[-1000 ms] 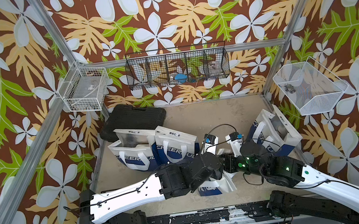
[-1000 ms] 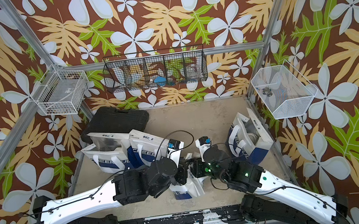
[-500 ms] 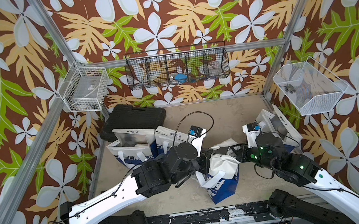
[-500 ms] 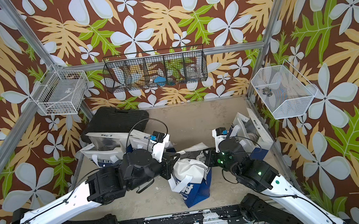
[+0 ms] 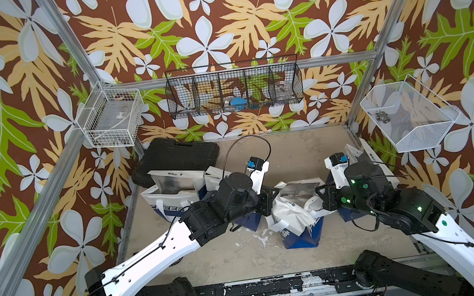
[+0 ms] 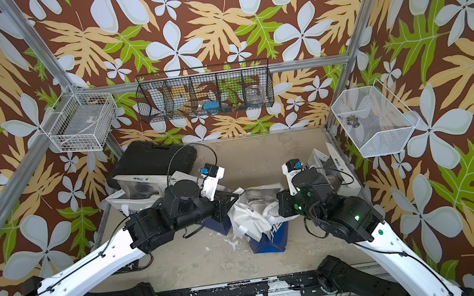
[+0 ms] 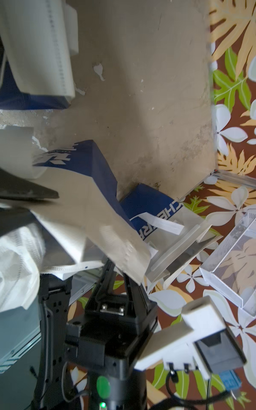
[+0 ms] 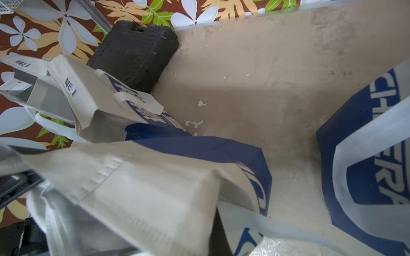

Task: Open the takeout bag
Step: Open the takeout bag at the center of the board.

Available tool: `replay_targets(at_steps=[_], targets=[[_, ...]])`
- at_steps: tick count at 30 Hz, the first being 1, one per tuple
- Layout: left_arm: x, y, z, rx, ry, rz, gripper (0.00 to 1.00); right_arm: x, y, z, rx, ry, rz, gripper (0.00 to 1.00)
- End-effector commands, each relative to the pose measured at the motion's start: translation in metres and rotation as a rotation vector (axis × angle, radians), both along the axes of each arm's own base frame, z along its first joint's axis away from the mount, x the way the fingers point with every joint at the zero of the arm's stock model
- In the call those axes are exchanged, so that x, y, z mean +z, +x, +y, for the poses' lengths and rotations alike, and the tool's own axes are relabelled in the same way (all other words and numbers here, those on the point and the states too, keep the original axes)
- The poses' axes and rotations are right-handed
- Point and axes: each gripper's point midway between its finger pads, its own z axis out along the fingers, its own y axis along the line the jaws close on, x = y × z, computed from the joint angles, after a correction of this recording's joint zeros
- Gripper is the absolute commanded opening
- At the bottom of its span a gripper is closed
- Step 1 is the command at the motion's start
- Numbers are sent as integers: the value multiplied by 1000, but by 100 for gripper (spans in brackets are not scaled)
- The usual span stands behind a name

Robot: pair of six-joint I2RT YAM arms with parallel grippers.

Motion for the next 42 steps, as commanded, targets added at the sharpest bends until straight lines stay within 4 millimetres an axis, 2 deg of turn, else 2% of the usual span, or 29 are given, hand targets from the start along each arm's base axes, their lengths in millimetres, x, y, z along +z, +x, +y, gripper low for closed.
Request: replay_targets(at_steps=[1,2,7,8,10,11,13,16,18,20,21,24,28,32,34,36,38,39,42], targets=[[24,-45,-19,-114,-66,-16,66,19,-4,16,14,172,-29,0],[31,-59,-21,-130,-79,-24,68,23,-3,16,1,202,-36,0],[81,-103,-1,-79,-122,-117,95,42,4,2,-107,255,-82,0],[85,-114,-1,-64,-107,-141,100,47,5,-3,-145,275,-97,0],[69,-134,-16,-52,-22,-182,100,56,5,-8,-190,350,-118,0],[54,-144,-26,-55,37,-192,100,61,5,-9,-205,391,-129,0],[35,-146,-43,-31,94,-197,100,65,6,-10,-226,426,-131,0],[34,-133,-48,74,96,-234,100,63,6,-8,-226,437,-113,0],[34,-103,-37,239,107,-255,100,61,2,-7,-221,473,-109,0],[22,-66,-27,353,104,-164,100,55,0,-9,-232,511,-114,0],[16,-54,-26,374,86,-125,100,50,-2,-9,-230,529,-117,0],[13,-48,-38,329,37,-94,100,34,-2,-6,-223,532,-97,0],[-15,-35,-48,333,126,-48,100,34,0,-5,-218,531,-118,0],[-2,-46,-62,263,45,12,100,33,7,-2,-213,492,-127,0],[-2,-50,-66,239,37,36,99,31,10,3,-203,499,-133,0],[-13,-50,-69,237,72,58,91,32,13,8,-192,510,-139,0],[-29,-50,-73,236,115,85,74,32,16,13,-182,507,-136,0],[-36,-47,-71,250,136,93,68,33,17,15,-179,508,-141,0],[-55,-30,-57,306,197,95,59,38,16,17,-171,503,-157,0]])
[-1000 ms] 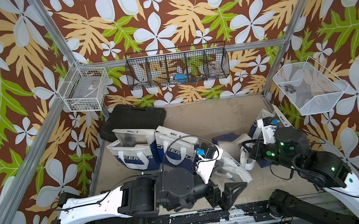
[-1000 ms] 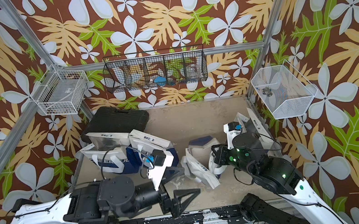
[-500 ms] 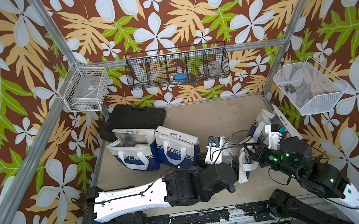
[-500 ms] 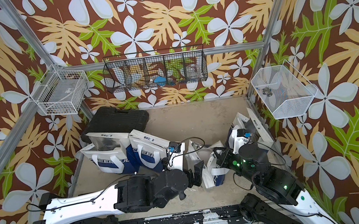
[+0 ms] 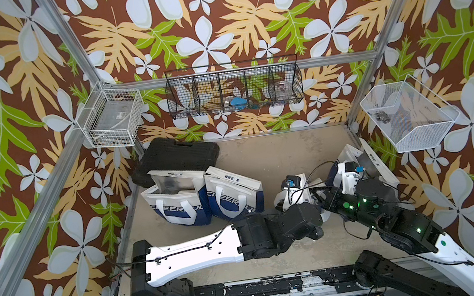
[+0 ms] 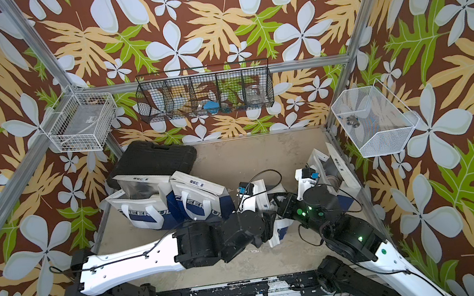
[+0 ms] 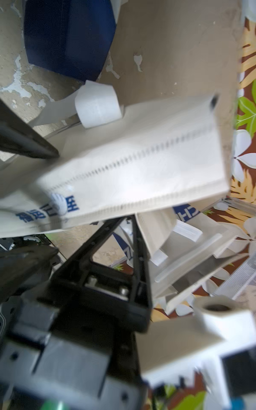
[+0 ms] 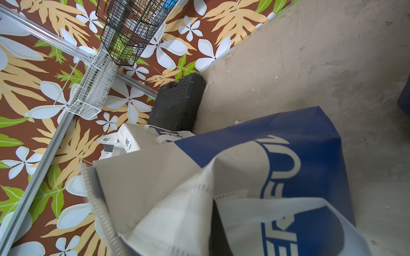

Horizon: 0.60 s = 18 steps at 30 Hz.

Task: Open the takeout bag
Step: Open the takeout bag at the center of the board.

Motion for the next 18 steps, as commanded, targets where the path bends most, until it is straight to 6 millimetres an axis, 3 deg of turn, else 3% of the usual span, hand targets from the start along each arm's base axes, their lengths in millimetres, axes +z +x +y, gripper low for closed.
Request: replay_targets(at_steps=[1,3,7,11,14,18], targets=[[-23,16,19,53,50,49,58,37,6,4,-9,64,-126,0],[-32,31,28,79,36,73,54,39,4,5,-2,62,-131,0],[-23,40,21,44,37,59,0,35,3,0,-18,36,-132,0],[14,17,15,-76,-7,43,0,27,15,-16,-94,-129,-123,0],[40,-1,26,-165,-64,37,0,16,33,-31,-137,-255,-82,0],[45,-9,47,-221,-117,67,0,0,55,-50,-161,-252,-45,0]])
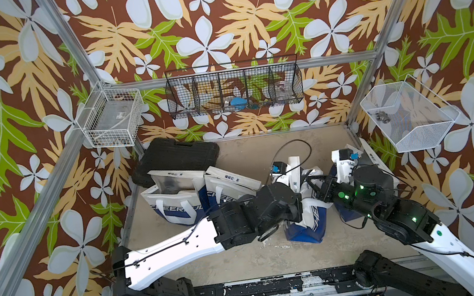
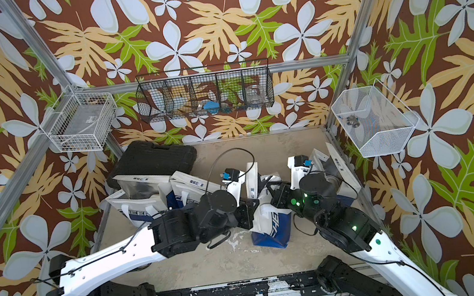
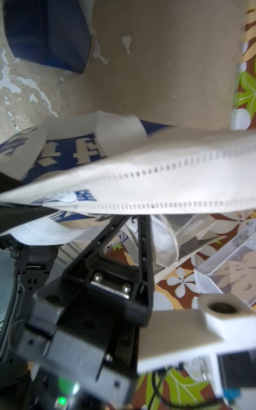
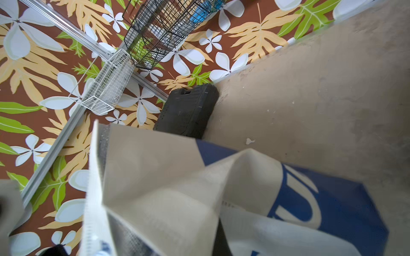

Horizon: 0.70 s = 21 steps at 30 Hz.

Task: Open the takeout bag
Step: Open the takeout bag at the center of the board.

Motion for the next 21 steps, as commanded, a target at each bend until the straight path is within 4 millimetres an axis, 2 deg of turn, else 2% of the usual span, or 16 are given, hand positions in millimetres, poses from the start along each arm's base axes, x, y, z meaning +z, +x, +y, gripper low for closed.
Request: replay_targets(at_steps=[1,3,5,8,10,11,12,13,15,17,19,21], targets=[[-9,-21,16,-119,22,39,0,-25,18,-40,-139,-152,26,0],[-14,-25,20,-144,5,56,0,-28,22,-41,-142,-167,33,0],[-17,-27,23,-163,-5,64,0,-23,23,-36,-121,-151,20,0],[-15,-15,25,-151,-24,49,0,-14,24,-22,-52,-110,-4,0],[-18,1,26,-117,-12,43,40,-9,24,-10,3,-82,-17,0],[-16,8,27,-92,-21,25,68,-10,25,-4,32,-79,-6,0],[-15,13,25,-86,-33,6,92,-13,26,0,54,-83,13,0],[-15,17,23,-86,-44,-4,100,-17,25,3,76,-95,37,0],[-19,22,18,-90,-51,-3,100,-30,22,5,94,-108,80,8],[-18,21,15,-101,-55,0,100,-45,16,2,87,-109,98,10],[-10,19,19,-102,-83,-12,100,-54,12,-6,58,-123,110,13],[2,18,29,-86,-105,-39,100,-57,8,-13,37,-142,122,27]])
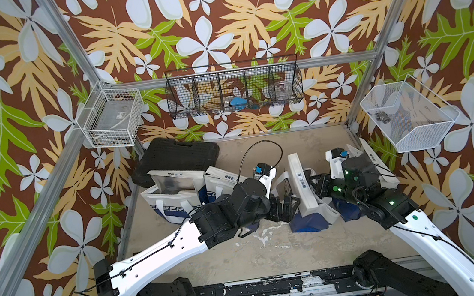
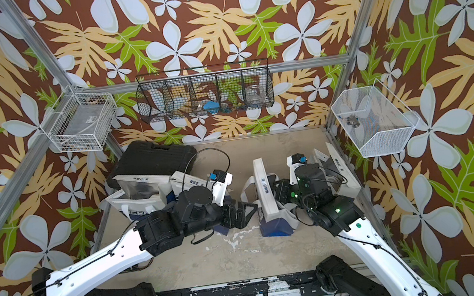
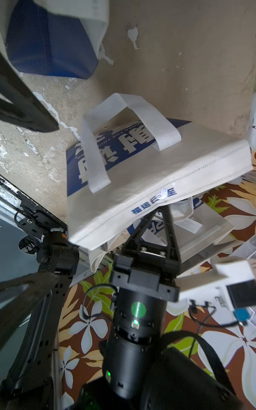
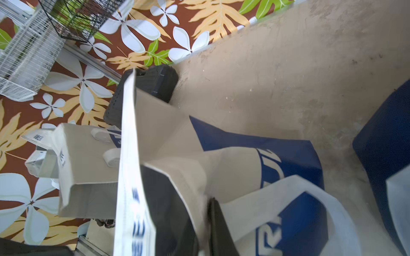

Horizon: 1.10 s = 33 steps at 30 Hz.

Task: Open the takeout bag
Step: Open the takeout bag at the center of the board, then reset both arms

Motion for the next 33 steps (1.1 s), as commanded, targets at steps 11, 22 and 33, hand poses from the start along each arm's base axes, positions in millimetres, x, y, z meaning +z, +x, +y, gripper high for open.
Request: replay_targets(at_steps=[11,22,33], targets=[[124,17,107,260,49,-396,100,137,-1,-66,-185,-321,-228,81],[113,32,263,876,516,-1087,100,186,-7,-110,-457,-338,-727,100],[-94,128,333,1005,549,-784,100,-15,8,-215,-920,-794,-445,100]])
